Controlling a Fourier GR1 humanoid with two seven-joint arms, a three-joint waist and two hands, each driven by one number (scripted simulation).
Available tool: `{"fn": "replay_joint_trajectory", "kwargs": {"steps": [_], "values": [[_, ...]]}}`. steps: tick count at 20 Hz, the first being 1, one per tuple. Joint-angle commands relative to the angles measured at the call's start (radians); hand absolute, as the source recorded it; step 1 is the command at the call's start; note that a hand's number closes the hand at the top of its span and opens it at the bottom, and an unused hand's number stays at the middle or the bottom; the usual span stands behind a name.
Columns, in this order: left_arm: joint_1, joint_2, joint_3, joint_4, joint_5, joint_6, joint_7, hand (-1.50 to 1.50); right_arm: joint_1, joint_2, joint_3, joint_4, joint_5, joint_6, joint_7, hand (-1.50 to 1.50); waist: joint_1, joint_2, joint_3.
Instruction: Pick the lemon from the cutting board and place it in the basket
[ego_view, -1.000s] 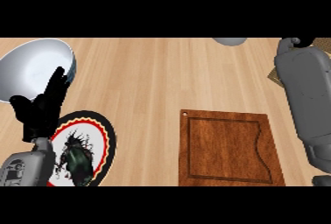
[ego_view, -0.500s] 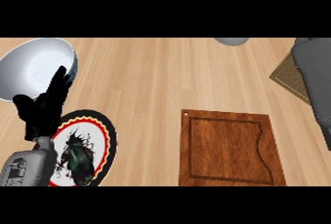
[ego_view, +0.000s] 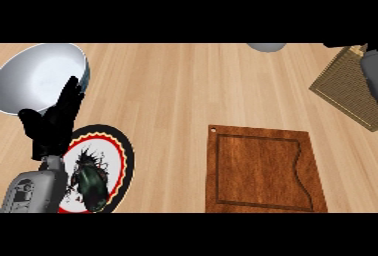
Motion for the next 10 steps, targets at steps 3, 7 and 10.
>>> {"fn": "replay_joint_trajectory", "kwargs": {"steps": [3,7,10], "values": [[-0.013,0.011,-0.003,-0.024,0.018,-0.027,0.028,0.0,0.026,-0.051,-0.083,0.086,-0.079,0.037,-0.155,1.5,0.009,0.005,0.001],[-0.01,0.01,-0.002,-0.025,0.01,-0.018,0.022,0.0,0.095,-0.129,0.176,0.079,0.198,0.013,-0.194,1.5,-0.001,0.011,-0.01],[-0.027,0.017,-0.003,-0.028,-0.002,-0.009,0.043,0.0,0.052,-0.171,0.245,0.075,0.282,-0.013,-0.203,1.5,0.019,0.009,-0.002]]}}
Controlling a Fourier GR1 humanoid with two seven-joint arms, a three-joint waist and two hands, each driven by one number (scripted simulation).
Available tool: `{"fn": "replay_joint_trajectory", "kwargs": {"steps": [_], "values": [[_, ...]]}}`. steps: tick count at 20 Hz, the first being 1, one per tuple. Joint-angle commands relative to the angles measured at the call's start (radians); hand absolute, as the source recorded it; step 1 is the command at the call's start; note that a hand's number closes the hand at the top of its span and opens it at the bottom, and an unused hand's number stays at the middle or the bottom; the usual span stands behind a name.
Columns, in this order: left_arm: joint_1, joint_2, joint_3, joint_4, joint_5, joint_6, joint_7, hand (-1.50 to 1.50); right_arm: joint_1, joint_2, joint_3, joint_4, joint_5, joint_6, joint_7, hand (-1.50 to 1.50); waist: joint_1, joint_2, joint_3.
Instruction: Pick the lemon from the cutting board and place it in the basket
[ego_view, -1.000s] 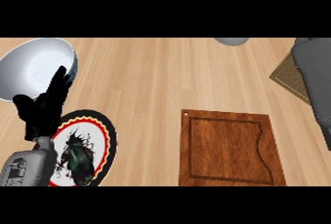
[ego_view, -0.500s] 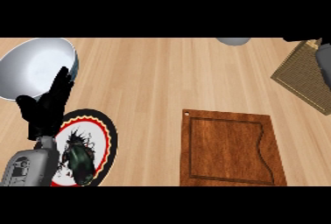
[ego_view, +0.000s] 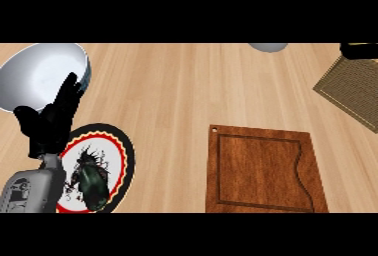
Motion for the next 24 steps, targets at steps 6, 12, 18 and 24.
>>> {"fn": "replay_joint_trajectory", "kwargs": {"steps": [6,12,18,24], "values": [[-0.006,-0.001,0.013,0.025,0.005,0.001,-0.017,0.0,-0.046,-0.053,0.183,0.068,0.244,-0.101,-0.005,1.5,0.002,0.0,0.004],[-0.005,-0.02,-0.022,-0.027,-0.003,0.004,0.038,0.0,-0.093,-0.032,0.185,0.144,0.277,-0.129,0.05,1.5,0.009,0.001,0.005],[-0.017,-0.02,-0.025,-0.017,-0.008,0.002,0.026,0.0,-0.13,-0.066,0.208,0.237,0.305,0.07,0.093,1.5,0.015,0.004,0.005],[-0.024,0.003,0.007,0.004,0.014,-0.015,0.003,0.0,-0.107,-0.081,0.192,0.25,0.291,0.103,0.051,1.5,0.024,0.011,0.006]]}}
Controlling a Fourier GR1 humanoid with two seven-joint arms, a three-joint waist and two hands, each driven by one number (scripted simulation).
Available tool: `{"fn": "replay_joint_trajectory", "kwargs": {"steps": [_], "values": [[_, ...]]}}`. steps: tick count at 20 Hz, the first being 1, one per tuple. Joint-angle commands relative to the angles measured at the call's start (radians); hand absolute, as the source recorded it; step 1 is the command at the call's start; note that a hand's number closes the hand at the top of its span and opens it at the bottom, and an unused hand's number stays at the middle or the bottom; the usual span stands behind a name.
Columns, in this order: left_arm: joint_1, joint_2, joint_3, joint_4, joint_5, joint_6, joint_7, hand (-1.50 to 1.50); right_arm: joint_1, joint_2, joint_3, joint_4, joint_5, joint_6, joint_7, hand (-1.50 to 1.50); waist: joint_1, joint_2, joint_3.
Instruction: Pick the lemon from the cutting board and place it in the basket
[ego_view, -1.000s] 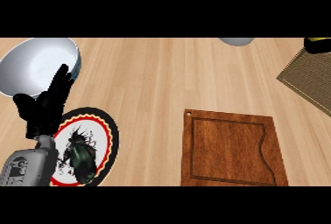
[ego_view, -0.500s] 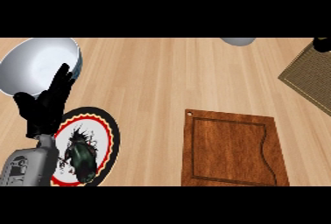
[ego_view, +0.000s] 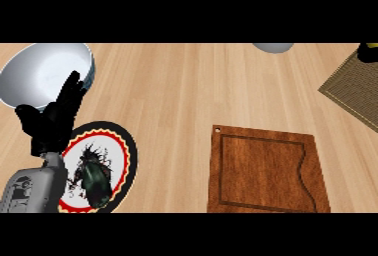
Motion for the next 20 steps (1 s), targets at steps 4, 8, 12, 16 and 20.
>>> {"fn": "replay_joint_trajectory", "kwargs": {"steps": [4,8,12,16,20], "values": [[0.016,-0.019,-0.029,-0.015,-0.022,0.01,-0.003,0.0,0.031,-0.009,-0.009,0.017,-0.002,-0.003,-0.015,1.5,0.018,0.012,0.008],[-0.012,-0.003,0.001,0.036,0.002,-0.008,-0.033,0.0,0.058,-0.008,-0.012,0.015,-0.003,-0.03,-0.022,1.5,0.005,0.011,0.007],[-0.012,0.008,0.012,0.022,0.0,0.0,-0.018,0.0,0.063,0.015,0.015,0.029,0.027,-0.032,0.028,1.5,0.011,0.01,0.006],[-0.03,0.016,0.017,0.041,0.011,-0.016,-0.009,0.0,0.086,-0.023,0.019,0.033,0.033,-0.029,-0.007,1.5,0.008,0.015,0.007],[-0.011,0.017,0.014,0.009,0.017,-0.025,-0.016,0.0,0.107,-0.018,0.013,0.041,0.027,-0.033,-0.007,1.5,0.013,0.013,0.007]]}}
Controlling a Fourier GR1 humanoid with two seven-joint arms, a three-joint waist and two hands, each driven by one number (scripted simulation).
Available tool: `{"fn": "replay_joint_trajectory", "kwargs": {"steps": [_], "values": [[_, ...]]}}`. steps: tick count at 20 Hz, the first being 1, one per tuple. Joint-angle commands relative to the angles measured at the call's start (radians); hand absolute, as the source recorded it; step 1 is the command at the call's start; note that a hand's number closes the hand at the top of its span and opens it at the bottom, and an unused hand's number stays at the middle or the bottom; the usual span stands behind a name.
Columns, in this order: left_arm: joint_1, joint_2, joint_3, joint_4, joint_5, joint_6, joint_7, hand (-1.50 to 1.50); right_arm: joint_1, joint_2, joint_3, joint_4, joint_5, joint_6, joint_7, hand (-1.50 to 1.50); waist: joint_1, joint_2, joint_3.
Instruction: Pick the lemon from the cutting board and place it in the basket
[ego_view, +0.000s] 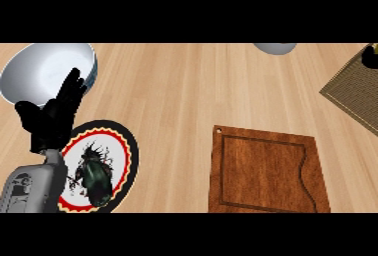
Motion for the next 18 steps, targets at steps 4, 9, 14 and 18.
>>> {"fn": "replay_joint_trajectory", "kwargs": {"steps": [4,9,14,18], "values": [[-0.019,0.033,0.035,0.012,0.028,-0.024,0.0,0.0,0.024,0.019,0.008,0.041,0.009,0.067,-0.001,1.5,0.002,0.015,0.017],[-0.005,-0.022,-0.014,-0.003,-0.015,0.021,-0.003,0.0,0.054,0.044,0.003,0.045,0.003,0.066,0.0,1.5,0.0,0.016,0.018],[-0.011,-0.024,-0.011,0.023,-0.016,0.019,-0.03,0.0,0.043,0.035,-0.003,0.055,-0.005,0.116,0.017,1.5,0.0,0.019,0.018],[0.019,-0.036,-0.033,0.009,-0.023,0.013,-0.028,0.0,0.057,0.015,-0.031,0.072,-0.033,0.138,0.051,1.5,0.008,0.022,0.018]]}}
